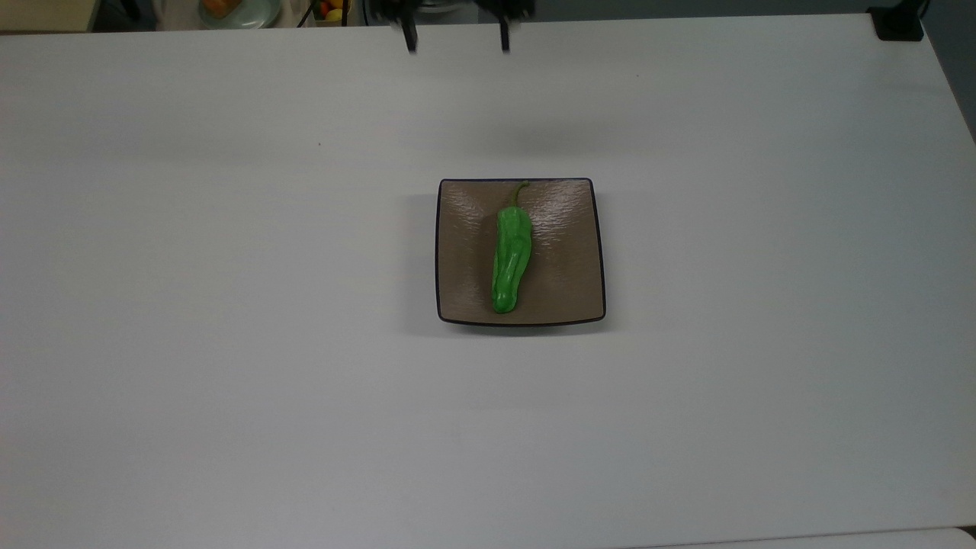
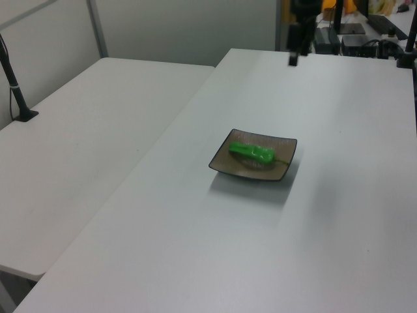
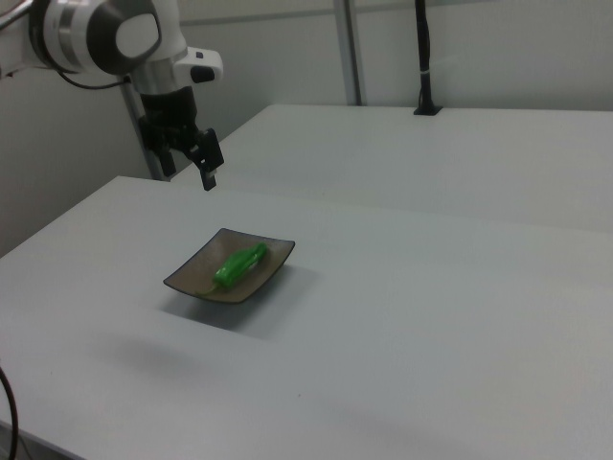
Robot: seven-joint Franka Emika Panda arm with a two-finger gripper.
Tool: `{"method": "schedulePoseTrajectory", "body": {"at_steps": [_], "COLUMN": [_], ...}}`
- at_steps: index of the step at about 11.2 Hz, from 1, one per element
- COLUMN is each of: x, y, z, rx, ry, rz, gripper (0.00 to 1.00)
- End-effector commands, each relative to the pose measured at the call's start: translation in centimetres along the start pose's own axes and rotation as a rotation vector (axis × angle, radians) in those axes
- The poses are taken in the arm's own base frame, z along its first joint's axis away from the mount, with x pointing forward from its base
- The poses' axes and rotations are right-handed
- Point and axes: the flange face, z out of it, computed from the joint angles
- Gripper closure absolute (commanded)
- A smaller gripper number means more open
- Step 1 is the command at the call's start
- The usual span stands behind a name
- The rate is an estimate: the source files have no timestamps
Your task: Chili peppers are placed on a ceramic plate
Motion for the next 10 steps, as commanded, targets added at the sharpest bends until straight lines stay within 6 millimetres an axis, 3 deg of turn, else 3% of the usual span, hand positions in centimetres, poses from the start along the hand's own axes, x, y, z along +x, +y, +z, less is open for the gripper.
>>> {"method": "schedulePoseTrajectory", "body": {"at_steps": [1,10], "x": [-1.5,0.1], "y": [2.0,1.1], "z": [-0.5,0.6], "rx": [-0.005,-0.044], "ry": [-0.053,0.035], "rz": [-0.007,-0.088], "gripper": [0.0,0.0]}}
